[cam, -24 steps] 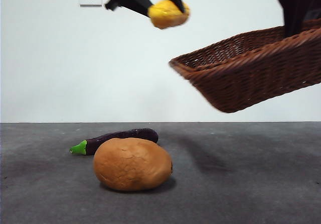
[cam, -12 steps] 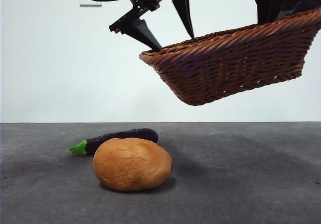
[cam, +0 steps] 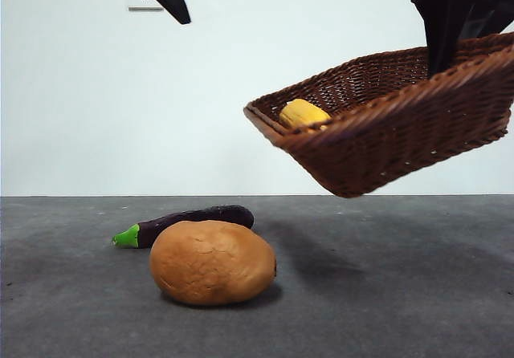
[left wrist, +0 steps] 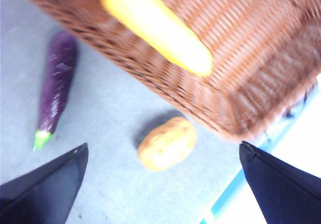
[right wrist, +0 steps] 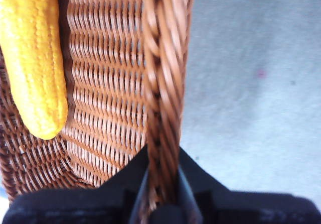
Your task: Help me put the vegetables on the table into the basket
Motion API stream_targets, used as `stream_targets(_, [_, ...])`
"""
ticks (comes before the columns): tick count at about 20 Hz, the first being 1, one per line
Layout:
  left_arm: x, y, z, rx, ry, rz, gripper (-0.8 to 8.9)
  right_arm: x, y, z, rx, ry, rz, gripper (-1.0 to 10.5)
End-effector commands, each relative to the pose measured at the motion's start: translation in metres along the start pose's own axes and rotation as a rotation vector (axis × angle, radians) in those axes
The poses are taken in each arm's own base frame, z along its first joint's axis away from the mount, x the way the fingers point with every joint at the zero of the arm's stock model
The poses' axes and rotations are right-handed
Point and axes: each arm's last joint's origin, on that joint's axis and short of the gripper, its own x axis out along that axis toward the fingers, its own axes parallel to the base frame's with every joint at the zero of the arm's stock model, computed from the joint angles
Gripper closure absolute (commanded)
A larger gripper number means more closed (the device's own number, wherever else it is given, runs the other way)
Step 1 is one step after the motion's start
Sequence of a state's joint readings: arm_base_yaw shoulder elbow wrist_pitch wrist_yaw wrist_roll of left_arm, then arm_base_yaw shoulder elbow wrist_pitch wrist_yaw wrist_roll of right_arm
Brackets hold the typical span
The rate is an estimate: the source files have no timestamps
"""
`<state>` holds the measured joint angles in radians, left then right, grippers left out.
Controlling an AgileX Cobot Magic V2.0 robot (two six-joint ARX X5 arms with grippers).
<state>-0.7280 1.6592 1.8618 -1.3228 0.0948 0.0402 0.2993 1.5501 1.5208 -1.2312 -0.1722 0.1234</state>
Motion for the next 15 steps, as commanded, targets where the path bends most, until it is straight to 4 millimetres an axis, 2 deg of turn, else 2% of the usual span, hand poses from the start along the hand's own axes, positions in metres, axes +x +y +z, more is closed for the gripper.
stream_targets(1, [0.006,-0.007,0.000,0.090,0.017,-0.010,3.12,0.003,-0.001,0.000,0.000,0.009,-0.020,9.6])
stream_targets(4, [0.016,-0.020,-0.004,0.250,0.055,-0.033,3.12,0.002,-0.009,0.000,-0.003,0.012,-0.037,9.6])
stream_targets(7, [0.033,-0.019,-0.013,0.295,0.124,-0.046,3.12,-0.001,-0.025,0.000,0.035,0.020,-0.053,9.6])
stream_targets(11, [0.071,-0.015,-0.034,0.405,0.252,-0.077,3.12,-0.008,-0.055,0.000,0.107,0.003,-0.057,9.6])
stream_targets(15, [0.115,-0.010,-0.052,0.494,0.248,-0.087,3.05,-0.012,-0.077,-0.001,0.143,-0.011,-0.073,9.6])
